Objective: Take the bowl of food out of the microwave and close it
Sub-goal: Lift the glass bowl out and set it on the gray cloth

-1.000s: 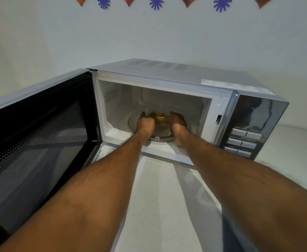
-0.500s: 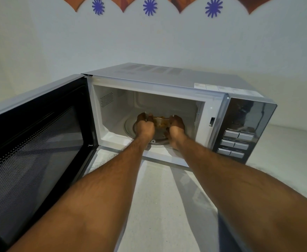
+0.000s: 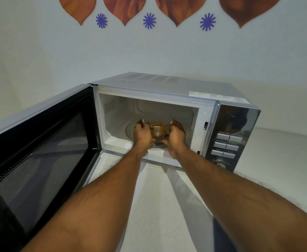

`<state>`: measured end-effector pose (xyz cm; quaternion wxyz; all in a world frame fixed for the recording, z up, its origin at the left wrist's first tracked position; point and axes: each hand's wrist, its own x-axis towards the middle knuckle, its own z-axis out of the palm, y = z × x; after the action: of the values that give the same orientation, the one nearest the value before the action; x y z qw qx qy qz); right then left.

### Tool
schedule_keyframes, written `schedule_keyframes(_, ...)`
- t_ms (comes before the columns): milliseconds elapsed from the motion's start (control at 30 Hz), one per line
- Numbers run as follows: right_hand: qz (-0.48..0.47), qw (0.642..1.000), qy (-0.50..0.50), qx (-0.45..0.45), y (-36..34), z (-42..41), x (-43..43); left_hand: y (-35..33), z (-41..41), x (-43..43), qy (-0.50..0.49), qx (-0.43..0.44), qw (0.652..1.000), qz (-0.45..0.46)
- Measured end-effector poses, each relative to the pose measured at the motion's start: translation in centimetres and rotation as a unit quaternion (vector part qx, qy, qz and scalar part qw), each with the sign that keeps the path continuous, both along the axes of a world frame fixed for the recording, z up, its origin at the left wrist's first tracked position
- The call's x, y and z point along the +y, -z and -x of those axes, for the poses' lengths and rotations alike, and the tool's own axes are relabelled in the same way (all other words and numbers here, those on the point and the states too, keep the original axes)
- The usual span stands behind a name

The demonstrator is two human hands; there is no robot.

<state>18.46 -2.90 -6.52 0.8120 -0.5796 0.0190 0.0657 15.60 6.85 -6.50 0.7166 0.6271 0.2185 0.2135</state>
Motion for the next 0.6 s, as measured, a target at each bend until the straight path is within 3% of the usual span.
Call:
schedule_keyframes(133,-0.009,1.000,-0.004,-0.002,-0.1,1.7,-0.8,0.1,1.7,-0.1,0.027,-0.007,0.999,0.024)
schedule_keyframes(333,0.002,0.999,-0.011,-0.030,0.3,5.4,-2.0,0.8,4.7,-0.8,0.014,-0.024,1.000,-0.010)
schedule_keyframes(600,-0.040,0.999,0.002,0.018,1.1,10.3,-3.1,1.6,9.3,-3.3,0.049,-0.068,0.989,0.118)
